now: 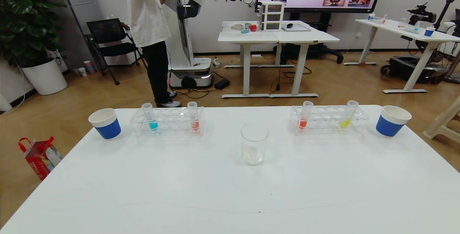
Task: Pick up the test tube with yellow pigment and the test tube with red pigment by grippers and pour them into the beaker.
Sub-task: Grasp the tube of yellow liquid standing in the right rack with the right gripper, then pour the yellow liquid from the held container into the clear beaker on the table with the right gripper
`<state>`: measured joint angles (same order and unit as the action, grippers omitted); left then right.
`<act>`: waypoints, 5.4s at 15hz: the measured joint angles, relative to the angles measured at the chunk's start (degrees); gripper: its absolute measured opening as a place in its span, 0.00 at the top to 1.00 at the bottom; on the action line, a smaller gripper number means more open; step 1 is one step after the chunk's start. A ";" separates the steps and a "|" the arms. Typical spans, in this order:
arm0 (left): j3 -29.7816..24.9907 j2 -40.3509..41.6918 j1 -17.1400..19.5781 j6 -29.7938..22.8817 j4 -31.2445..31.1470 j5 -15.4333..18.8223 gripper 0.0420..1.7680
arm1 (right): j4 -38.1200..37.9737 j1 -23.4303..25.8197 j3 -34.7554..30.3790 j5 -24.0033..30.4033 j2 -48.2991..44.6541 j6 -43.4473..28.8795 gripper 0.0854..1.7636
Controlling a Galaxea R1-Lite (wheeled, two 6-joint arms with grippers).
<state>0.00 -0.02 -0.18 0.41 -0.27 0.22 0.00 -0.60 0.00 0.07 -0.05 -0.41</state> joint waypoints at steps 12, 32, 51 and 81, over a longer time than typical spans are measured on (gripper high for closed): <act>0.00 0.00 0.00 0.00 0.00 0.05 0.01 | 0.52 0.24 0.18 -0.17 0.00 -0.07 0.02; 0.00 0.00 0.00 0.02 0.00 0.07 0.01 | 54.41 2.68 19.20 7.42 72.95 -1.49 0.02; 0.00 0.00 0.00 0.02 0.02 0.02 0.01 | 89.47 8.84 42.42 14.40 129.27 -2.06 0.02; 0.00 0.00 0.02 0.02 0.00 0.02 0.01 | 79.04 6.00 54.74 13.12 122.21 -0.40 0.75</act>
<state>0.00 -0.02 -0.16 0.44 -0.27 0.24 79.04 5.40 54.74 13.19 122.16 -0.82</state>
